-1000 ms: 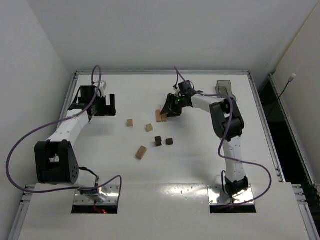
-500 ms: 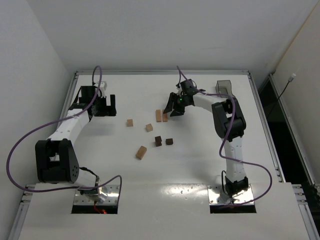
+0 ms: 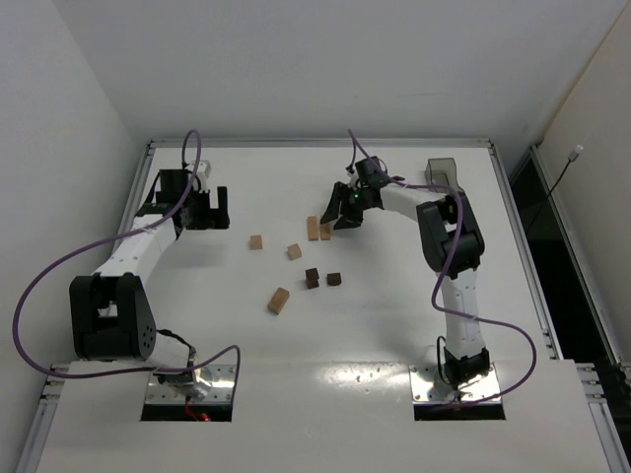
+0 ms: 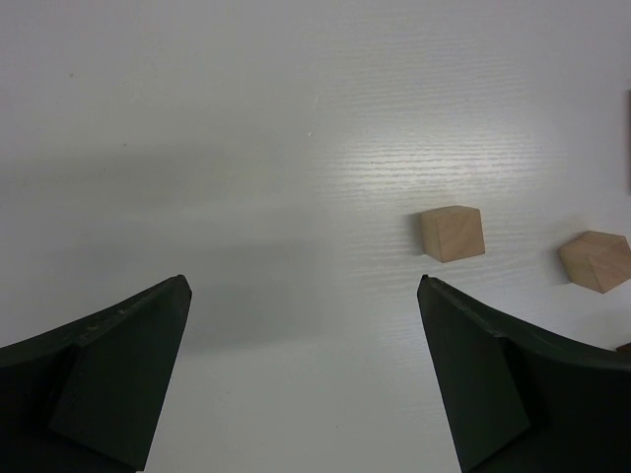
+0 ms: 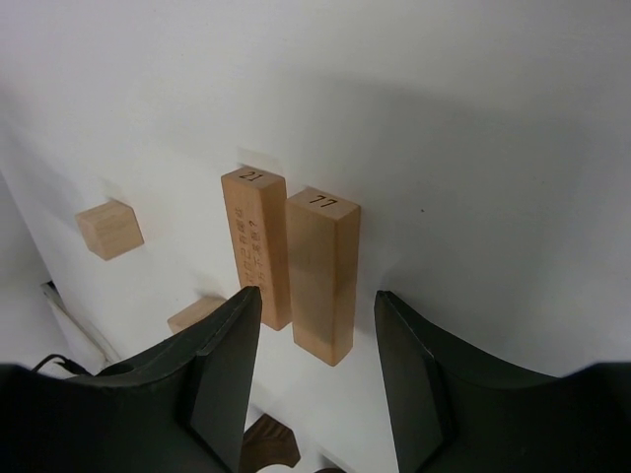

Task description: Build the wood block tower

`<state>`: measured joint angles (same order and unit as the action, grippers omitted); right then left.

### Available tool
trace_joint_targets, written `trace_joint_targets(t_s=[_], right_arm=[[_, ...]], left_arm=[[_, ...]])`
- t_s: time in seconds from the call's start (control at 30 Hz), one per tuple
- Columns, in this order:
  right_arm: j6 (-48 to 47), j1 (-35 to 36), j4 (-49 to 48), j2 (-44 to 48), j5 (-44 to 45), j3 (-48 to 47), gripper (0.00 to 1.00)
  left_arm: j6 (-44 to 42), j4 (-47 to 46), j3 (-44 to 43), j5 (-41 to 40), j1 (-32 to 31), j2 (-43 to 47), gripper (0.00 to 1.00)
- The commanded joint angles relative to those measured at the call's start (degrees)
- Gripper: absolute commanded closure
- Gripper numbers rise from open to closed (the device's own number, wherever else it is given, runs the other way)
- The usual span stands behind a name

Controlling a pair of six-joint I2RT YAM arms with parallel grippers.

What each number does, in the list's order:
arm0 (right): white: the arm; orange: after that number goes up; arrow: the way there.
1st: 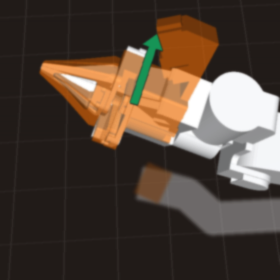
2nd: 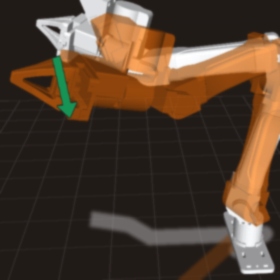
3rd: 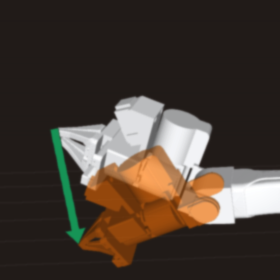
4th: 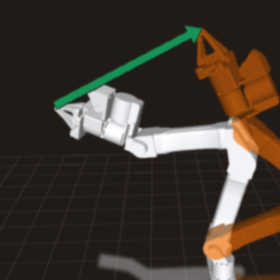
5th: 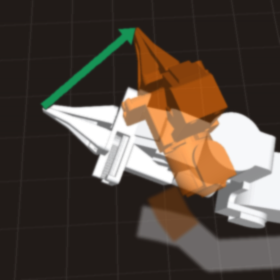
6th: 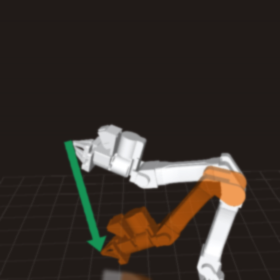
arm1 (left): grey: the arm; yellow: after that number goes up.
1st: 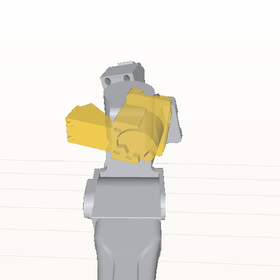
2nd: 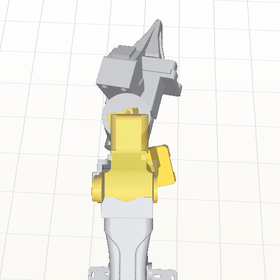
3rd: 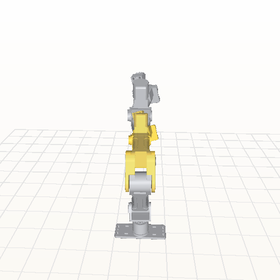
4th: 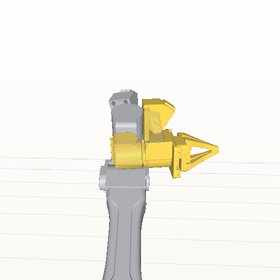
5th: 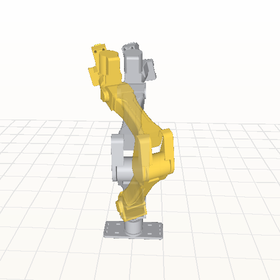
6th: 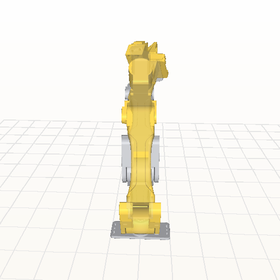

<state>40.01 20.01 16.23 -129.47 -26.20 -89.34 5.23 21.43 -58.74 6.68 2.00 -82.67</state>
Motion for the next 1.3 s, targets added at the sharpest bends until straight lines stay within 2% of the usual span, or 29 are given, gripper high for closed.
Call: trace_joint_targets(t_s=[0.0,0.83,0.97,1.17,1.27], right_arm=[[1.0,1.1,-1.0,-2.4,-1.2,0.8,0.53],[1.0,3.2,-0.2,-3.4,0.2,-0.7,0.53],[-1.0,2.0,2.1,-0.4,4.9,0.0,0.53],[-2.7,-1.4,2.1,4.7,5.5,3.9,0.53],[-3.9,-2.4,1.3,6.9,5.5,4.8,0.53]], left_arm=[[0.8,-0.4,-2.2,0.8,0.8,-0.3,0.00],[0.8,-0.4,-2.2,0.8,0.8,-0.3,0.00],[0.8,-0.4,-2.2,0.8,0.8,-0.3,0.00],[1.4,-1.5,-1.6,2.5,0.3,-0.3,0.00],[0.1,-1.5,-1.6,2.6,-2.5,-0.8,0.00]])
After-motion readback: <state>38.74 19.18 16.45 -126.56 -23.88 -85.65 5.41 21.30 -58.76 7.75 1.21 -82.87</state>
